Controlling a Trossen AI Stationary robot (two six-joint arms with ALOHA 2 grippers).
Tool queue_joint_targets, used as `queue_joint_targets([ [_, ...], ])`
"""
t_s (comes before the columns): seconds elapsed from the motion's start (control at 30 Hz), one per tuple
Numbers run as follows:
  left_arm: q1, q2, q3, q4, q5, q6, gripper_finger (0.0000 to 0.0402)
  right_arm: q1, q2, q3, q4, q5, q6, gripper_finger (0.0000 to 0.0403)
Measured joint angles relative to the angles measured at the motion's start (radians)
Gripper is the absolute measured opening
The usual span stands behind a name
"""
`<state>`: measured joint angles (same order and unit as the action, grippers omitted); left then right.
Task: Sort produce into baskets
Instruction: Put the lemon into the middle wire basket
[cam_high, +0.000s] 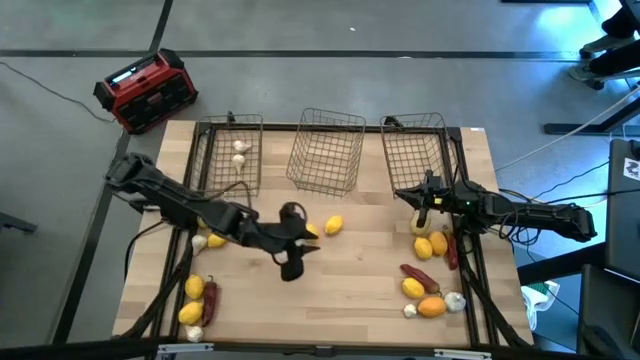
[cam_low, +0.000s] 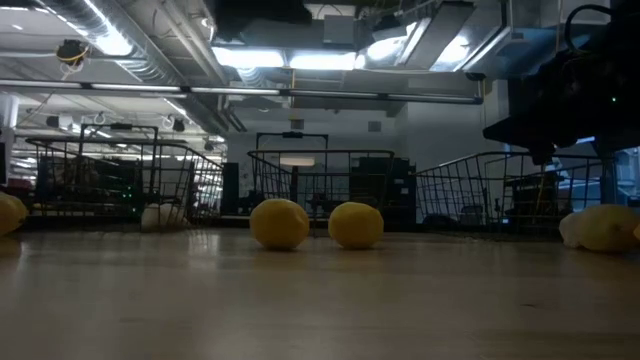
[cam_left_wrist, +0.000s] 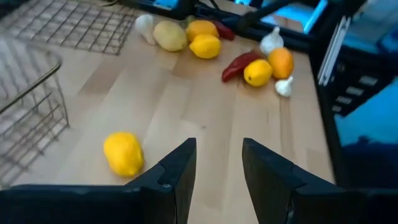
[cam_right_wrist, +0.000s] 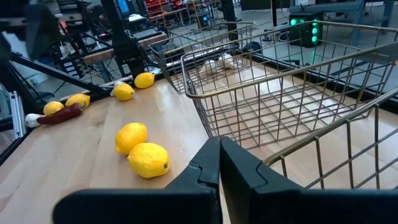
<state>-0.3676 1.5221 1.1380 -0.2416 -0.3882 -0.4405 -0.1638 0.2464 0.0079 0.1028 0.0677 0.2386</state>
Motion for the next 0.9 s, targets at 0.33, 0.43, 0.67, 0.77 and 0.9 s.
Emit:
queue_joint_targets([
  [0.33, 0.014, 0.129, 0.011, 0.026, 0.0, 0.052, 0.0127, 0.0, 0.0, 0.0, 0.0, 0.0, 0.0, 0.0014],
  [0.43, 0.04, 0.142, 0.012, 0.044, -0.004, 0.075, 0.0128, 0.0, 0.0, 0.0, 0.0, 0.0, 0.0, 0.0014],
  [0.67, 0.117, 0.142, 0.011, 0.002, 0.051, -0.026, 0.0181, 0.0, 0.0, 0.0, 0.0, 0.0, 0.019, 0.0014],
  [0.77, 0.141, 0.142, 0.012, -0.023, 0.066, -0.025, 0.0216, 0.0, 0.0, 0.0, 0.0, 0.001, 0.019, 0.0014],
  [0.9, 0.164, 0.142, 0.011, -0.061, 0.065, -0.018, 0.0249, 0.0, 0.0, 0.0, 0.0, 0.001, 0.019, 0.0014],
])
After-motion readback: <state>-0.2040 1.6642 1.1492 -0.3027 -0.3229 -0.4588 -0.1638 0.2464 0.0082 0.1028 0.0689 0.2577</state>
